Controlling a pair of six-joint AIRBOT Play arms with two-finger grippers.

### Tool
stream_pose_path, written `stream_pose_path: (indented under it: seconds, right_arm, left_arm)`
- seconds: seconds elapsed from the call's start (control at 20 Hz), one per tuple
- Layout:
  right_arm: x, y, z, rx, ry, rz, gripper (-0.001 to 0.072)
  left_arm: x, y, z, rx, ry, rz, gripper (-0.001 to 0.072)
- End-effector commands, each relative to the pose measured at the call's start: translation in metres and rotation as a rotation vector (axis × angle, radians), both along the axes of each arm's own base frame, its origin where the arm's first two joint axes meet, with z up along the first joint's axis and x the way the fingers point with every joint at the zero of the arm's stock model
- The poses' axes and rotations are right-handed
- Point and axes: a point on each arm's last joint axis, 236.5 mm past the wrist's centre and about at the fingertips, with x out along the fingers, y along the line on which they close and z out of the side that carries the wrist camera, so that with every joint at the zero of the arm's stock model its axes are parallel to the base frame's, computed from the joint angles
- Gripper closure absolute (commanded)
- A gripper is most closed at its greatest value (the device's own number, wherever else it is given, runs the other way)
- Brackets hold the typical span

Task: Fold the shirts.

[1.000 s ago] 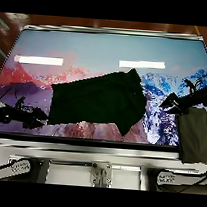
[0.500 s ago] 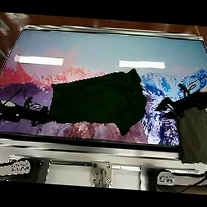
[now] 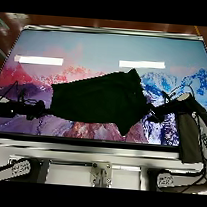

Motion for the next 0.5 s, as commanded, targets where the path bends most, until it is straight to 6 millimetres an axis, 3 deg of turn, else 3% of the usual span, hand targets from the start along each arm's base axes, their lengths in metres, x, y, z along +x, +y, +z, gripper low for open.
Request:
stream_pose_path:
  seconds: [0.0, 0.05, 0.15, 0.2, 0.3, 0.4, 0.45]
  right_arm:
    - [-0.005, 0.026, -0.015, 0.030, 0.035, 0.012, 0.0111]
    - [-0.007, 0.033, -0.017, 0.030, 0.039, 0.034, 0.0190]
    - [-0.008, 0.040, -0.014, 0.033, 0.033, 0.052, 0.0569]
    - [-0.007, 0.042, -0.009, 0.043, 0.022, 0.054, 0.0644]
    - [0.003, 0.039, 0.015, 0.048, -0.064, 0.081, 0.0646]
    - [0.030, 0.028, 0.070, 0.030, -0.247, 0.115, 0.0647]
    - [0.048, 0.021, 0.109, 0.008, -0.369, 0.122, 0.0646]
  left_arm:
    - [0.004, 0.001, 0.010, 0.007, -0.031, 0.001, 0.0668]
    - [0.003, 0.000, 0.010, 0.004, -0.028, -0.003, 0.0668]
    - [0.004, -0.001, 0.013, 0.001, -0.031, -0.011, 0.0669]
    - [0.008, 0.000, 0.019, 0.006, -0.047, -0.013, 0.0669]
    - [0.027, 0.007, 0.047, 0.039, -0.135, -0.015, 0.0671]
    - [0.057, 0.019, 0.109, 0.109, -0.311, -0.016, 0.0671]
    - [0.072, 0.025, 0.153, 0.154, -0.425, -0.017, 0.0671]
